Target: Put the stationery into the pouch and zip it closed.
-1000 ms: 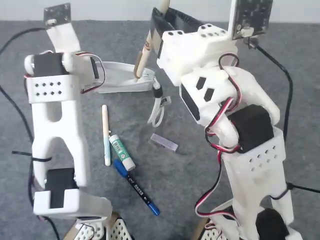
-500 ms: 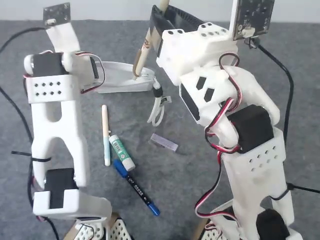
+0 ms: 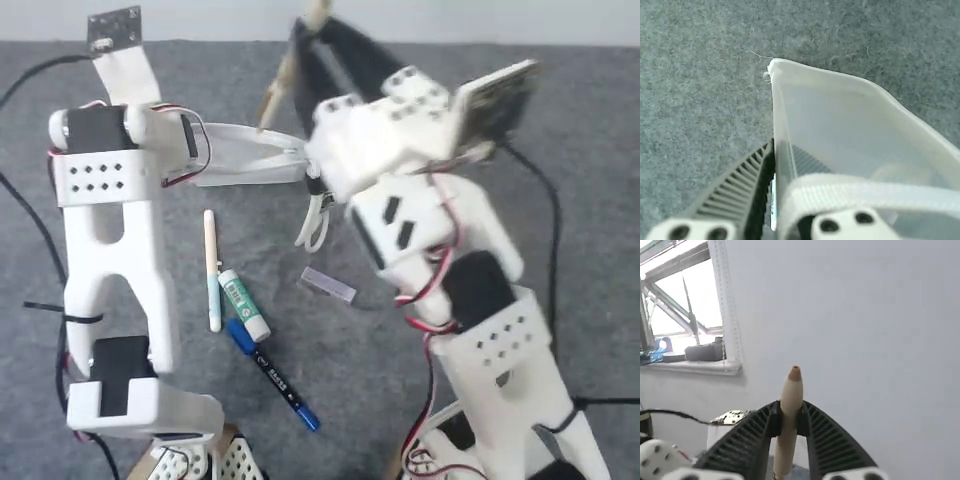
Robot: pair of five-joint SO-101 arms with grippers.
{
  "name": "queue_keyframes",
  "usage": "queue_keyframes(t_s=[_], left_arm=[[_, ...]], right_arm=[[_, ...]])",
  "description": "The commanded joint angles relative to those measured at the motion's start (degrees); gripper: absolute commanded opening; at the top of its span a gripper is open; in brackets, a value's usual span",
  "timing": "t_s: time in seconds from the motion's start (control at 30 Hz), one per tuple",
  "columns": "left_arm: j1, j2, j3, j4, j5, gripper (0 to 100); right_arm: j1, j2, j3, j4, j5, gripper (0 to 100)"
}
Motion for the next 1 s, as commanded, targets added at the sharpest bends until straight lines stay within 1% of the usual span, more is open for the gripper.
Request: queue_keyframes(t_s=[0.0, 0.1, 0.2, 0.27, 0.57, 0.73, 0.87, 0.9, 0.97], left_arm=[[-0.79, -0.26, -1.8, 0.0, 0.97, 1], [-1.32, -0.18, -1.8, -0.18, 0.97, 1], [-1.23, -0.18, -1.8, 0.0, 0.97, 1], [-1.23, -0.18, -1.8, 0.0, 0.97, 1], [-1.23, -0.18, -1.8, 0.09, 0.88, 1], [-1.23, -0.18, -1.8, 0.0, 0.79, 1], [-1.32, -0.18, -1.8, 0.0, 0.7, 1], [-1.32, -0.18, -1.8, 0.0, 0.7, 1], [-1.32, -0.18, -1.8, -0.09, 0.7, 1]], right_arm=[[-3.65, -2.15, 1.58, -3.21, 4.57, 0.6], [-4.53, -2.07, 4.92, -7.16, 8.7, 0.6], [-4.44, -1.54, 9.05, -14.11, 11.16, 0.6], [-4.44, -0.13, 10.37, -16.84, 12.66, 0.6], [-4.44, 8.66, 10.29, -17.71, 13.8, 0.6], [-4.7, 12.09, 10.55, -17.27, 21.19, 0.6], [-4.7, 14.9, 10.29, -17.27, 21.54, 0.7], [-4.7, 15.16, 10.29, -17.27, 21.54, 1.8], [-4.79, 15.34, 10.29, -17.1, 21.54, 7.5]])
